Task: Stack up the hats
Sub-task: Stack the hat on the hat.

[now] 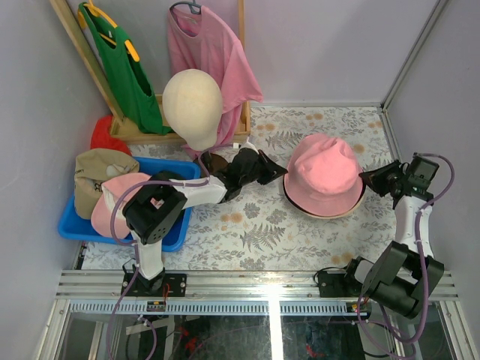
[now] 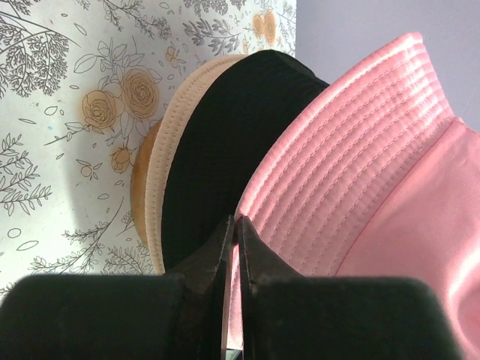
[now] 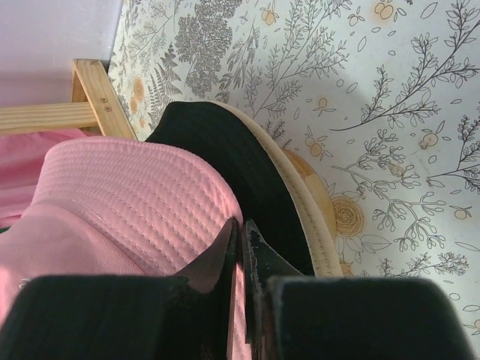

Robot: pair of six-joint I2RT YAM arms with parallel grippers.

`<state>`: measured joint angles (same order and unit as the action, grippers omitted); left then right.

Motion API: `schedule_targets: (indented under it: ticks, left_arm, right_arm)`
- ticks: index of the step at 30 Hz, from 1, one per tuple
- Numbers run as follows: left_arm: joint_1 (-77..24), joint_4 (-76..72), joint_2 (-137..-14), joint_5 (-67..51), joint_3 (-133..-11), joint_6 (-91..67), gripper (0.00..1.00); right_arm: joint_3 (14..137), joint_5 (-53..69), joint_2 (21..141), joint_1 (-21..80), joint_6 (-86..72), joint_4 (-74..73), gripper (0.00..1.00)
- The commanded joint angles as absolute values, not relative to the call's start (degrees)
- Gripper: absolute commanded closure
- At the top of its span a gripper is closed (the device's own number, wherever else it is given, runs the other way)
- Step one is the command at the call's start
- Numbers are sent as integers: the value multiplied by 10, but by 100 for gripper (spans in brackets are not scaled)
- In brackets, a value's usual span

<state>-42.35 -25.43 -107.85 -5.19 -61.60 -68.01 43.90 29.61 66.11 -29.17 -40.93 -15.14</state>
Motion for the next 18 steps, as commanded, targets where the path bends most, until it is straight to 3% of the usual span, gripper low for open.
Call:
schedule_targets:
  ticks: [1,18]
  left_arm:
    - [-426,-155,-1104,-53,-621,-637,100]
    - [-427,-94,-1126,-42,-638,-621,100]
  right_arm:
    - [419,251,670,-295,-380,-163,100]
    - [399,242,676,-295,-348,-172,100]
